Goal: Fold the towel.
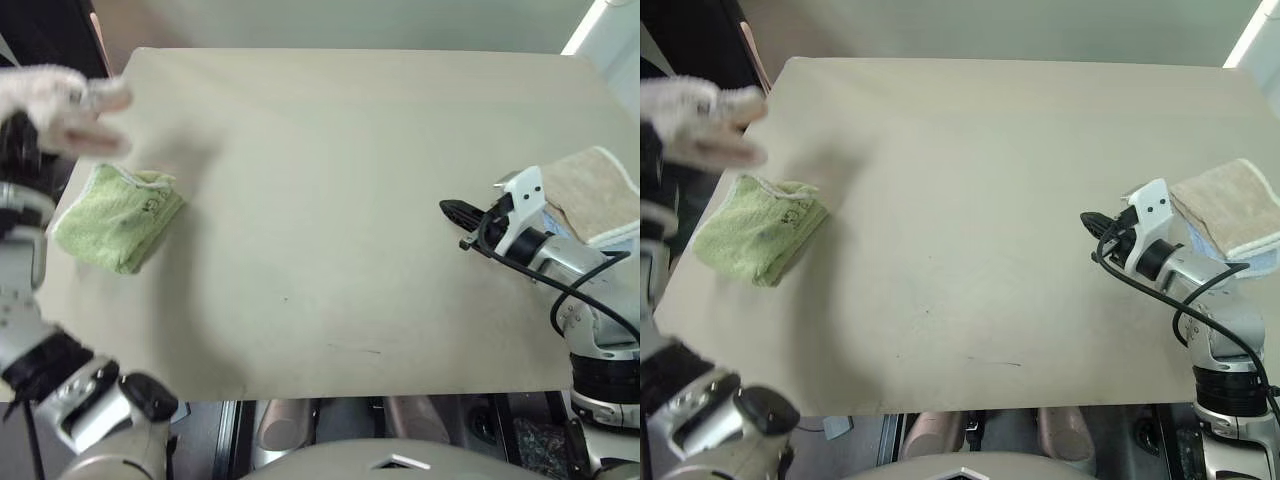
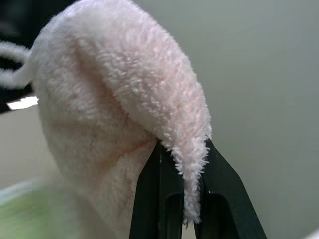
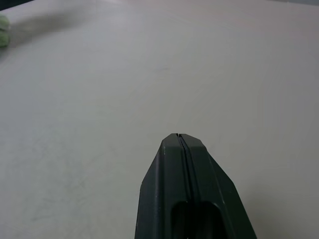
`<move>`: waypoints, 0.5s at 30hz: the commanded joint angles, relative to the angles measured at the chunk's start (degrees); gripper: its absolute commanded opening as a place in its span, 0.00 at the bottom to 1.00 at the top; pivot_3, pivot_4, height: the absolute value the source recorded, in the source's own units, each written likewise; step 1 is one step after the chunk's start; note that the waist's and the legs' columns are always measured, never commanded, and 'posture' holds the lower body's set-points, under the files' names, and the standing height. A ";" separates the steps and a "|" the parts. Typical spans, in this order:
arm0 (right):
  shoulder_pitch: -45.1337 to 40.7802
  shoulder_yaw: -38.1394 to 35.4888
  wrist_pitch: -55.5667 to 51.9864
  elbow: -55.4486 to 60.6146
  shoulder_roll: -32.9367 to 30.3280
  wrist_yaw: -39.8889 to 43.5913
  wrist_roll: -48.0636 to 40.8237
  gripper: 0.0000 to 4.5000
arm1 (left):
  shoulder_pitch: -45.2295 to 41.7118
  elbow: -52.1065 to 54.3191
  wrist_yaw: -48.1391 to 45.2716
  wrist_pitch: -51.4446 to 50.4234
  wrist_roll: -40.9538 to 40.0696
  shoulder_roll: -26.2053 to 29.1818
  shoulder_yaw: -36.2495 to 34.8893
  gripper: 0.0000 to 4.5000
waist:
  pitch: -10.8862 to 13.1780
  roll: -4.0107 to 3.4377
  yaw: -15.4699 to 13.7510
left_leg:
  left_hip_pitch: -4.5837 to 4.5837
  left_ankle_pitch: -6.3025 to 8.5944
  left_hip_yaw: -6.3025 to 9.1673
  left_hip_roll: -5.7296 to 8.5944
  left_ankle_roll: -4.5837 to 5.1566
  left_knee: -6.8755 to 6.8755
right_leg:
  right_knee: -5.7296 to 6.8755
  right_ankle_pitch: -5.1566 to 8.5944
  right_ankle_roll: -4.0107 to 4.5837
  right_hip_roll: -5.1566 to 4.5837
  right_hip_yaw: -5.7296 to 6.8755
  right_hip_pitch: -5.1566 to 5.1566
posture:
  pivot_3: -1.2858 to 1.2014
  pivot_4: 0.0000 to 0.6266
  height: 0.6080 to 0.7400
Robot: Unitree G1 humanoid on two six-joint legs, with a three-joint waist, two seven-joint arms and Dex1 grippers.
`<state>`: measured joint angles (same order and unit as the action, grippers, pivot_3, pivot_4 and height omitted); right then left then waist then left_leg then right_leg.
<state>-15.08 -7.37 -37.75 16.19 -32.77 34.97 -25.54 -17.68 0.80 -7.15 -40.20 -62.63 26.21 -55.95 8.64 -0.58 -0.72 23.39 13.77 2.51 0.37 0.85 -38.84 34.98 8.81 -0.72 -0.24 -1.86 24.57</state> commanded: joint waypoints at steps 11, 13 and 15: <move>-4.46 2.21 2.46 -1.90 -0.77 3.15 0.74 0.00 | 12.89 5.93 -1.88 1.22 -6.16 -5.71 3.54 0.73 | -0.03 0.13 -0.49 | 0.12 0.08 0.19 0.01 -0.04 -0.14 | 0.02 -0.18 0.27 0.06 0.07 0.10 | 0.52 0.24 0.97; -4.30 2.23 2.42 -1.76 -0.58 3.17 0.85 0.00 | 14.75 6.83 -2.62 0.81 -7.31 -5.54 4.08 0.89 | -0.03 0.13 -0.29 | 0.07 0.07 0.19 -0.01 -0.11 -0.11 | 0.02 0.02 -0.06 0.09 0.07 0.10 | 0.52 0.24 0.97; -4.16 2.28 2.38 -1.57 -0.39 3.12 0.92 0.00 | 18.06 8.72 -4.07 -0.50 -7.54 -5.28 5.68 0.99 | -0.03 0.13 -0.02 | 0.02 0.07 0.19 -0.02 -0.12 -0.10 | 0.05 0.04 -0.09 0.10 0.07 0.09 | 0.52 0.24 0.97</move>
<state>-18.74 -4.78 -36.49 13.47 -32.83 37.64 -24.53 -0.77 6.72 -9.76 -40.15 -68.62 20.24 -50.67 8.61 -0.46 -0.74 23.41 13.84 2.69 0.33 0.73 -38.93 35.02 8.85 -0.81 -0.14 -1.80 24.66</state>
